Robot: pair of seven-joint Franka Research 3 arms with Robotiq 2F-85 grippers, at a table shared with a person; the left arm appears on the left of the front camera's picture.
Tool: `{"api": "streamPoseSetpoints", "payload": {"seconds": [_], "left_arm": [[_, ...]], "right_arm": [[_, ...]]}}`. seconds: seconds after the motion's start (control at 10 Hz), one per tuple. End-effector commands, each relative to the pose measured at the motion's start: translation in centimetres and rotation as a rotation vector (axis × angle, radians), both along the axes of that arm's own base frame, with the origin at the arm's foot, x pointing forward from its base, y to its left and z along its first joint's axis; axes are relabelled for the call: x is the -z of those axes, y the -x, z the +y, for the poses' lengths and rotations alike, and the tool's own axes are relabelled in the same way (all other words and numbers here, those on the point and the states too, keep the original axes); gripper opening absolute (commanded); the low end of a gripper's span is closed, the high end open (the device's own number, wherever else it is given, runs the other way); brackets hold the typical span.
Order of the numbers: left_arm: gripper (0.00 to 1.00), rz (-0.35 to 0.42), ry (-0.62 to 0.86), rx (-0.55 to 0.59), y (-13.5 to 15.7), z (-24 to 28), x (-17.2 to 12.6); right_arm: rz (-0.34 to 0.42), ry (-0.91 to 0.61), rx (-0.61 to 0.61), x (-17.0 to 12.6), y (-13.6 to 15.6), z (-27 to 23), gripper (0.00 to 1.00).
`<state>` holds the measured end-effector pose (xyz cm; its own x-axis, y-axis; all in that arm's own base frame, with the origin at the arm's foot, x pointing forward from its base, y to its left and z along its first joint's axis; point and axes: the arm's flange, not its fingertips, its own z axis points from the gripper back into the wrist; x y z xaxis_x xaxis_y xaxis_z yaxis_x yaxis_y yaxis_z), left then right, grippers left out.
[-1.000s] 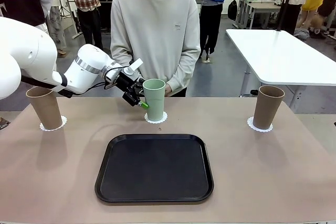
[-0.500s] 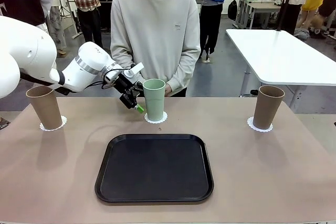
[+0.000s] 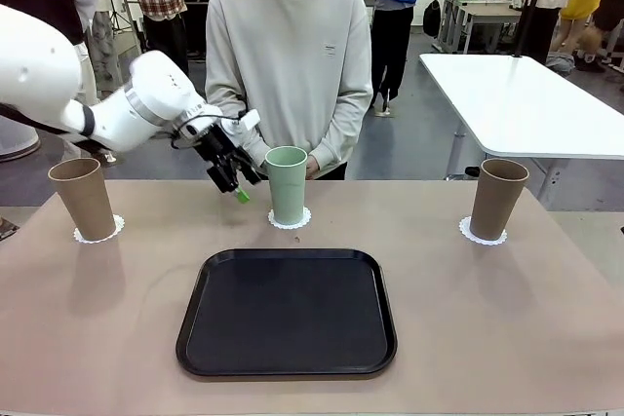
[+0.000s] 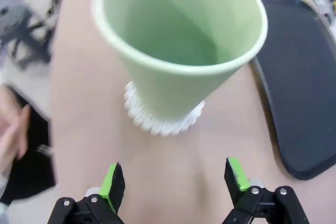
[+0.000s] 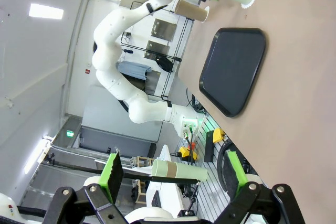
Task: Place coasters on the table and set cups on them.
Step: Take one Reusable plastic cup from the Flat Tray and place it on a coaster set by the human.
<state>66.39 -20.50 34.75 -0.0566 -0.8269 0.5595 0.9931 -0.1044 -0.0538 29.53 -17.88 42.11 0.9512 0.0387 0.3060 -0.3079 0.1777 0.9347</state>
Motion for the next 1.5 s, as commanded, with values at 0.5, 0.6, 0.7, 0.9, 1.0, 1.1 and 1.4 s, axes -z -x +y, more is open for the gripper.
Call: {"api": "streamPoseSetpoints", "payload": {"seconds": [0.5,0.6,0.7,0.9,1.0,1.1,1.4], "left_arm": [[1.0,0.205,-0.494,-0.416,10.2,-0.3,-14.6],[1.0,0.209,-0.514,-0.461,11.2,-1.0,-16.1],[1.0,0.183,-0.499,-0.522,11.8,-1.4,-17.0],[1.0,0.196,-0.528,-0.47,12.5,-1.0,-15.8],[1.0,0.196,-0.528,-0.47,12.5,-1.0,-15.8],[1.0,0.196,-0.528,-0.47,12.5,-1.0,-15.8],[1.0,0.196,-0.528,-0.47,12.5,-1.0,-15.8]], "right_arm": [[-0.004,-0.007,-0.004,0.1,0.1,0.1,1.0],[-0.004,-0.007,-0.004,0.1,0.1,0.1,1.0],[-0.004,-0.007,-0.004,0.1,0.1,0.1,1.0],[-0.004,-0.007,-0.004,0.1,0.1,0.1,1.0],[-0.004,-0.007,-0.004,0.1,0.1,0.1,1.0],[-0.004,-0.007,-0.004,0.1,0.1,0.1,1.0],[-0.004,-0.007,-0.004,0.1,0.1,0.1,1.0]]}}
